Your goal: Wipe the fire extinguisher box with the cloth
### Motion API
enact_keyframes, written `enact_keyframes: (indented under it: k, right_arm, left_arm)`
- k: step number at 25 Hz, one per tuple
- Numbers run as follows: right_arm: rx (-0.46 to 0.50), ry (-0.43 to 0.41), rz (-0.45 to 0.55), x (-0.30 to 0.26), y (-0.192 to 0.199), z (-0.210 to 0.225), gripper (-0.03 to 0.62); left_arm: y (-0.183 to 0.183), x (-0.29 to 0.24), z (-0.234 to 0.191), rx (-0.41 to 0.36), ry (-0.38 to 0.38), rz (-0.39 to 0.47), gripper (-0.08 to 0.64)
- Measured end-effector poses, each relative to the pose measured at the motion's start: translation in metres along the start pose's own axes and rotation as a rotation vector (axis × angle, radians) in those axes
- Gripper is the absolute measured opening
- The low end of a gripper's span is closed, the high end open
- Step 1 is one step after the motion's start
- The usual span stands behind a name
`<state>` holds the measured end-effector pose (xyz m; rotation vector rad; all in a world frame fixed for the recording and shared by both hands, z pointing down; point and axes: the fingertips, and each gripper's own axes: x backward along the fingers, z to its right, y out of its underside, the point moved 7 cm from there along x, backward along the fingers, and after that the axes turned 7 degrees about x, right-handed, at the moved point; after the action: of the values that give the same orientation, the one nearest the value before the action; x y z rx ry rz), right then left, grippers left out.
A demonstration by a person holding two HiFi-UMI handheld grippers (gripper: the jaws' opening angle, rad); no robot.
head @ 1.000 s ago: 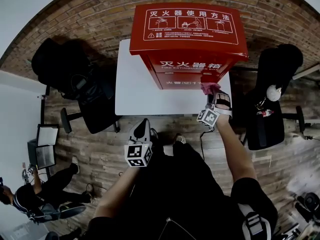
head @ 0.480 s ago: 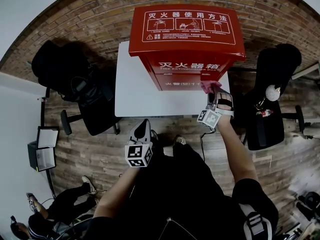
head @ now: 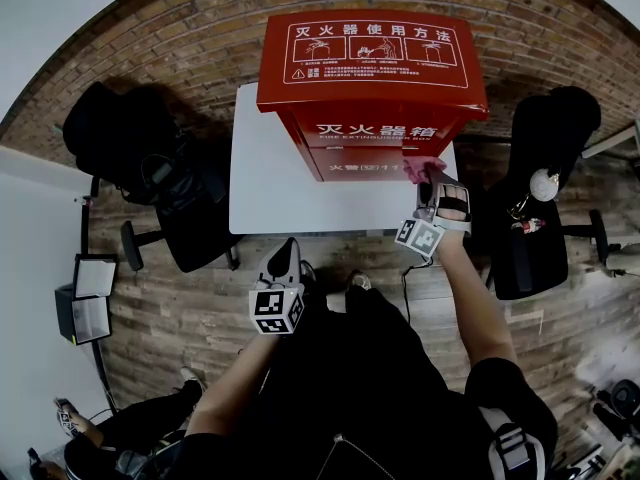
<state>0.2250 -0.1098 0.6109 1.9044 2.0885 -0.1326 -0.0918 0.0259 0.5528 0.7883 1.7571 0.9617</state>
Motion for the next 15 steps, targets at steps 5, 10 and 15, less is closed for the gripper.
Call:
enact_keyframes:
  k: [5,10,15]
  right_arm:
    - [-0.008,0.043,0.008,0.005,-0.002,0.014,0.123]
    - [-0.015,0.081,0.015,0.010,-0.004,0.030,0.123]
    - [-0.013,0.108,0.018,0.014,-0.004,0.040,0.123]
  left_arm:
    - [0.001,0.002,-0.001,0.003,-0.001,0.004,0.018]
    - [0.002,0.004,-0.001,0.004,-0.002,0.005,0.018]
    - [0.003,0.005,-0.002,0.008,-0.003,0.009,0.018]
